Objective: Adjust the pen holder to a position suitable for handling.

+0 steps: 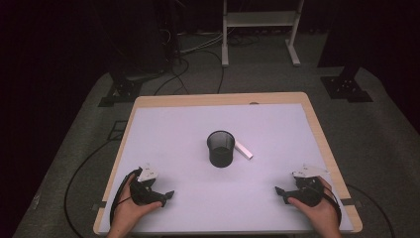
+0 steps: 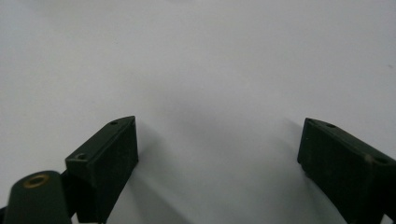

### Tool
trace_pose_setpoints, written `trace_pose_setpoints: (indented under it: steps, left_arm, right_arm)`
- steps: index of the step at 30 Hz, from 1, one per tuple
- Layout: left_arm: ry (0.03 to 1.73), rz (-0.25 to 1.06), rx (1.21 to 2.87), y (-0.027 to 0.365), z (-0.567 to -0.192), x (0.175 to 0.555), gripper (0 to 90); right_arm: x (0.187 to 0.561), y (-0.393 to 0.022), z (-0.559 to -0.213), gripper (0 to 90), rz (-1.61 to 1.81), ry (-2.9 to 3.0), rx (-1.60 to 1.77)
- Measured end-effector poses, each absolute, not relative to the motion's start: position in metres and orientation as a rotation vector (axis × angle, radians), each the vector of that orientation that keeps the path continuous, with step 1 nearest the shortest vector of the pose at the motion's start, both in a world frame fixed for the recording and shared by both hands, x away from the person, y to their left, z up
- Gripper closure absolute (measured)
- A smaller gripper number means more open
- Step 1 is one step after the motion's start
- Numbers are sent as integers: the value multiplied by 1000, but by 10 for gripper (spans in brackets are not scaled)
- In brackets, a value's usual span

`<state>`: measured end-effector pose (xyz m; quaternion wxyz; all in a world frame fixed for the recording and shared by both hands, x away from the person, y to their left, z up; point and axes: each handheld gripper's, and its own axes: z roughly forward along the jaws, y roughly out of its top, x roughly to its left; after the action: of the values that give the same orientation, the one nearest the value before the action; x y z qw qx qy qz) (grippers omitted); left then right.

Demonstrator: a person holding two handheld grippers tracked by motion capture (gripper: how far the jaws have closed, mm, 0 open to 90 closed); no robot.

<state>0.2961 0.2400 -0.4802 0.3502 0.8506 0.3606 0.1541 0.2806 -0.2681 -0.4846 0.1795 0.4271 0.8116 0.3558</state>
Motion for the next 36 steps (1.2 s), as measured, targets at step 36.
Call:
trace_pose_setpoints:
  steps: [36]
  left_arm:
    - [926,356,2148,226,-447,309,163]
  right_arm:
    - [280,-268,-485,112,1008,2291,1210]
